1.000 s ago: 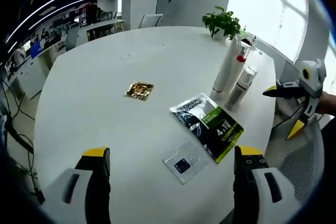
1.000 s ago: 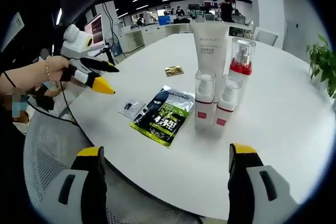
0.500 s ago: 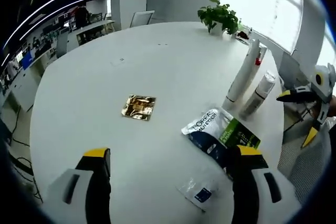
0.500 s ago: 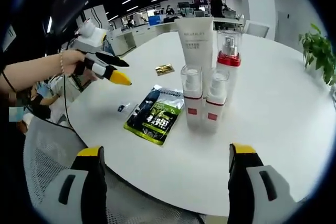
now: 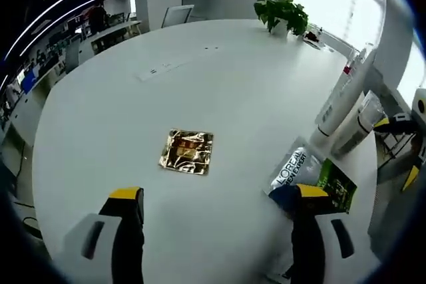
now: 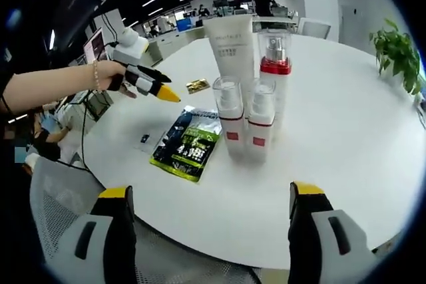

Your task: Arrange the skincare products in the storage area until every visible bottle or jar stands upright without overlapping.

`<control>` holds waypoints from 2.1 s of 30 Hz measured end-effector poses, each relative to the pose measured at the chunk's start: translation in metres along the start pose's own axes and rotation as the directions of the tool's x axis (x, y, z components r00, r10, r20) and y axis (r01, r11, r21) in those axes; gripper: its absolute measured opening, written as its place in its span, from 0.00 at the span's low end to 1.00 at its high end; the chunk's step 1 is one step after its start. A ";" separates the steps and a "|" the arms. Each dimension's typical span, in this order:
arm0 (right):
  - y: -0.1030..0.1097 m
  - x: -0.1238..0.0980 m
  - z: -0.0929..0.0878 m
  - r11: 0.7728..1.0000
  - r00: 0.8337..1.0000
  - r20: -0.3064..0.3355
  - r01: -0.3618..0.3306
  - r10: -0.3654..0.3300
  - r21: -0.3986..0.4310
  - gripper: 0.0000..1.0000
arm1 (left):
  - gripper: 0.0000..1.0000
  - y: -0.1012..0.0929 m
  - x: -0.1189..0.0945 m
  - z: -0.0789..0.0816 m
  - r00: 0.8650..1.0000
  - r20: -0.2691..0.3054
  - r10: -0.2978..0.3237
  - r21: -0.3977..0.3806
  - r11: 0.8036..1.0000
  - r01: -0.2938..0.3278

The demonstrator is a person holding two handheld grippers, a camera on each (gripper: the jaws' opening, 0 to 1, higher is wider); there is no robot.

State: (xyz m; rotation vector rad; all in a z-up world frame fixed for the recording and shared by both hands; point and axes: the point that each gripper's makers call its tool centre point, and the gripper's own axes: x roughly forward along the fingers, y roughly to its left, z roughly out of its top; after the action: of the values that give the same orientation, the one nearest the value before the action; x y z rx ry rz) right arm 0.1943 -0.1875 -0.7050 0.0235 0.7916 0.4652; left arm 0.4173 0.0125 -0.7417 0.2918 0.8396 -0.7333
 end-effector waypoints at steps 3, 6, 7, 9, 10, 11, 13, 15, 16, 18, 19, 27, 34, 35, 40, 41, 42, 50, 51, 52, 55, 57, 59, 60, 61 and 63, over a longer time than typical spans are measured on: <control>0.000 0.000 0.000 1.000 1.000 -0.001 0.001 -0.001 -0.001 0.96 | 0.87 0.012 0.009 0.011 1.000 0.025 0.007 0.004 1.000 -0.007; 0.000 0.001 0.000 1.000 1.000 0.003 -0.001 0.001 0.001 0.96 | 0.86 0.017 0.019 0.013 1.000 0.013 0.012 0.006 1.000 -0.012; 0.000 0.002 -0.001 1.000 1.000 -0.002 -0.003 0.003 0.006 0.96 | 0.86 0.021 0.024 0.015 1.000 0.017 0.015 0.014 1.000 -0.015; 0.000 0.001 -0.001 1.000 1.000 -0.007 0.000 0.000 0.010 0.96 | 0.84 0.023 0.025 0.018 1.000 -0.002 0.015 0.015 1.000 -0.015; -0.001 0.001 -0.001 1.000 1.000 -0.008 0.001 -0.001 0.010 0.96 | 0.83 0.024 0.027 0.016 1.000 -0.008 0.016 0.011 1.000 -0.016; -0.001 0.001 -0.001 1.000 1.000 -0.010 0.003 -0.002 0.011 0.96 | 0.81 0.024 0.028 0.016 1.000 -0.008 0.014 0.010 1.000 -0.014; -0.001 0.001 -0.002 1.000 1.000 -0.012 0.004 -0.004 0.012 0.96 | 0.80 0.027 0.035 0.020 1.000 -0.010 0.011 0.016 1.000 -0.011; -0.001 0.002 -0.002 1.000 1.000 -0.016 0.002 -0.002 0.015 0.96 | 0.78 0.028 0.038 0.019 0.999 -0.033 0.014 0.031 0.999 -0.013; -0.001 0.002 -0.002 1.000 1.000 -0.016 0.002 -0.002 0.015 0.96 | 0.77 0.030 0.041 0.020 1.000 -0.025 0.009 0.048 0.999 -0.008; -0.001 0.002 -0.003 1.000 1.000 -0.019 0.004 -0.003 0.017 0.95 | 0.73 0.029 0.042 0.020 1.000 -0.021 0.010 0.056 0.998 -0.009; -0.001 0.002 -0.003 1.000 1.000 -0.020 0.005 -0.005 0.018 0.95 | 0.70 0.030 0.042 0.019 0.999 -0.031 0.014 0.057 0.998 -0.012; -0.001 0.003 -0.006 1.000 0.999 -0.031 0.007 -0.007 0.017 0.95 | 0.65 0.034 0.046 0.015 0.999 -0.041 0.017 0.043 0.999 -0.016; -0.001 0.003 -0.005 1.000 0.999 -0.031 0.007 -0.007 0.014 0.94 | 0.49 0.047 0.048 0.023 0.999 -0.012 0.032 0.038 0.999 -0.031; -0.001 0.003 -0.005 1.000 0.999 -0.031 0.008 -0.008 0.015 0.94 | 0.40 0.047 0.047 0.024 1.000 -0.008 0.030 0.037 0.999 -0.030; -0.002 0.003 -0.003 1.000 1.000 -0.016 0.012 -0.012 0.019 0.93 | 0.37 0.042 0.046 0.025 0.999 0.029 0.044 0.031 0.998 -0.045; -0.002 0.003 -0.003 1.000 1.000 -0.014 0.011 -0.010 0.021 0.93 | 0.36 0.042 0.044 0.025 0.998 0.034 0.047 0.023 0.999 -0.048; -0.002 0.003 -0.002 1.000 1.000 -0.013 0.010 -0.009 0.022 0.93 | 0.35 0.043 0.044 0.027 0.998 0.041 0.053 0.017 0.998 -0.054; -0.001 0.003 0.000 1.000 1.000 -0.004 0.006 -0.006 0.009 0.92 | 0.34 0.024 0.026 0.022 0.995 0.086 0.042 0.023 0.999 -0.044; 0.000 0.003 0.000 1.000 1.000 -0.004 0.005 -0.005 0.006 0.92 | 0.34 0.021 0.022 0.020 0.995 0.090 0.041 0.024 0.999 -0.043; 0.000 0.003 0.000 1.000 1.000 -0.002 0.004 -0.004 0.003 0.92 | 0.34 0.021 0.022 0.021 0.995 0.092 0.038 0.025 0.999 -0.041; 0.000 0.001 0.005 1.000 1.000 0.021 0.009 -0.009 -0.011 0.90 | 0.34 0.014 0.015 0.021 0.994 0.105 0.031 0.023 0.999 -0.034; 0.001 -0.002 0.015 1.000 0.997 0.074 0.008 -0.007 -0.021 0.87 | 0.35 0.007 0.010 0.020 0.993 0.112 0.023 0.030 0.999 -0.027; 0.001 -0.006 0.020 1.000 0.995 0.100 0.008 -0.006 -0.020 0.86 | 0.35 -0.003 0.002 0.019 0.992 0.122 0.017 0.043 0.999 -0.023; 0.001 -0.007 0.021 1.000 0.994 0.110 0.005 -0.004 -0.015 0.86 | 0.35 -0.006 -0.002 0.021 0.991 0.130 0.013 0.047 0.999 -0.019; 0.004 -0.010 0.025 1.000 0.993 0.119 0.002 -0.001 -0.010 0.86 | 0.35 -0.011 -0.006 0.022 0.990 0.139 0.008 0.052 0.999 -0.015; 0.003 -0.011 0.027 1.000 0.992 0.128 -0.002 0.002 0.004 0.84 | 0.35 -0.026 -0.017 0.023 0.987 0.158 -0.003 0.063 0.998 -0.008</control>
State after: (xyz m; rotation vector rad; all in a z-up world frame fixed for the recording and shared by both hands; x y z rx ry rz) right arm 0.2053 -0.1853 -0.6778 0.0576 0.6663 0.4595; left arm 0.4045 -0.0099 -0.7123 0.2879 0.6667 -0.7715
